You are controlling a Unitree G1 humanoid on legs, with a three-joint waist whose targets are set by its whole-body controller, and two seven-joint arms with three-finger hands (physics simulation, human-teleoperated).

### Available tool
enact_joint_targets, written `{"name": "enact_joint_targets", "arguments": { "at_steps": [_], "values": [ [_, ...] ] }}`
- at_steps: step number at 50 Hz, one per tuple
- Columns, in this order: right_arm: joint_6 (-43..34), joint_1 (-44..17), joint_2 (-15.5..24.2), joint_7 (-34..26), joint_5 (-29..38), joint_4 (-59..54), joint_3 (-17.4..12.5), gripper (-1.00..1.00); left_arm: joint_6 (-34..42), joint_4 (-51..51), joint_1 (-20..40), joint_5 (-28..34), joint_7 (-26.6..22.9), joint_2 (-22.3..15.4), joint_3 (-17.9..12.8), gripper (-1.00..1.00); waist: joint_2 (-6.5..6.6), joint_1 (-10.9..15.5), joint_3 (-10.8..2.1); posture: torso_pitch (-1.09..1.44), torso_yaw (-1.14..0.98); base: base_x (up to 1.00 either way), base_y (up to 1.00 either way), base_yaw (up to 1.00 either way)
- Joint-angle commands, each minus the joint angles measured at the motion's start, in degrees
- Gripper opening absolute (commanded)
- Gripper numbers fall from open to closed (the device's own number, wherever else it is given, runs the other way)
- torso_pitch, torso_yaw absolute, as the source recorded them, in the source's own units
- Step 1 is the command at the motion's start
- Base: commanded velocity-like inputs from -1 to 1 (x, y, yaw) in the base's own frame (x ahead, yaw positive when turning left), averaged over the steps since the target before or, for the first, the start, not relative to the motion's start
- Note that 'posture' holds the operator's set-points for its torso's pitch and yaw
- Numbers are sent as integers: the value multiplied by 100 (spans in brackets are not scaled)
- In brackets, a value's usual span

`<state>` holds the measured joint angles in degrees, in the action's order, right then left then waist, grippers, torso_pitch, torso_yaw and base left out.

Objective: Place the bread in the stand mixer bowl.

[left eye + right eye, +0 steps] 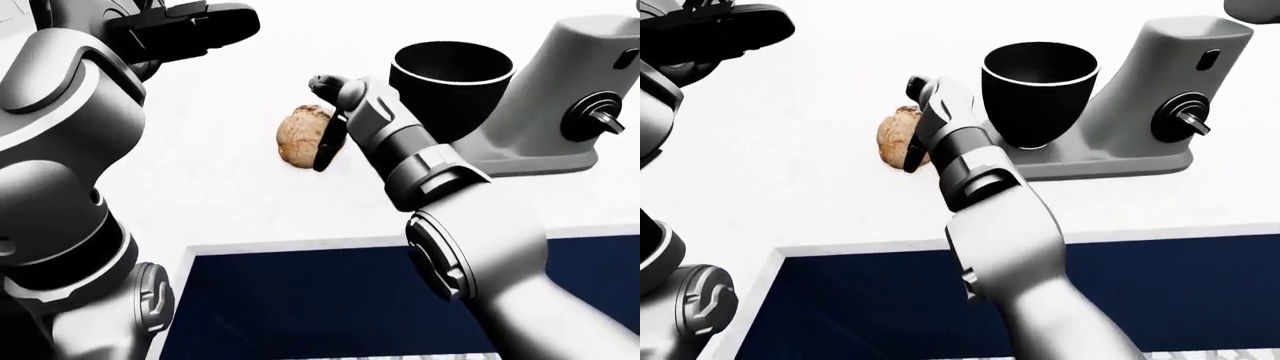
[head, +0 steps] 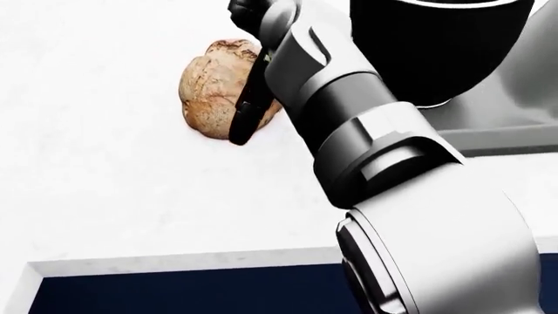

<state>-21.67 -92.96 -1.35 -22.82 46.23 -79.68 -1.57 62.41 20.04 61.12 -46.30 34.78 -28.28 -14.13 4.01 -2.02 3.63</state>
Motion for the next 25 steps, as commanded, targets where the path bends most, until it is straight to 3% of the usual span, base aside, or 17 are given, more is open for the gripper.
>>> {"name": "enact_joint_targets", "arguments": {
  "at_steps": [1,25],
  "values": [
    [112,-224,29,177,-13,237,-15,100,-137,93,171,26,0,-68,-74,100,21,-2,-178,0,0,0,0,0],
    [259,-98,-59,321,-65,230,32,100,-122,101,200,-26,44,-91,-95,100,7,7,-187,0,0,0,0,0]
  ]
}}
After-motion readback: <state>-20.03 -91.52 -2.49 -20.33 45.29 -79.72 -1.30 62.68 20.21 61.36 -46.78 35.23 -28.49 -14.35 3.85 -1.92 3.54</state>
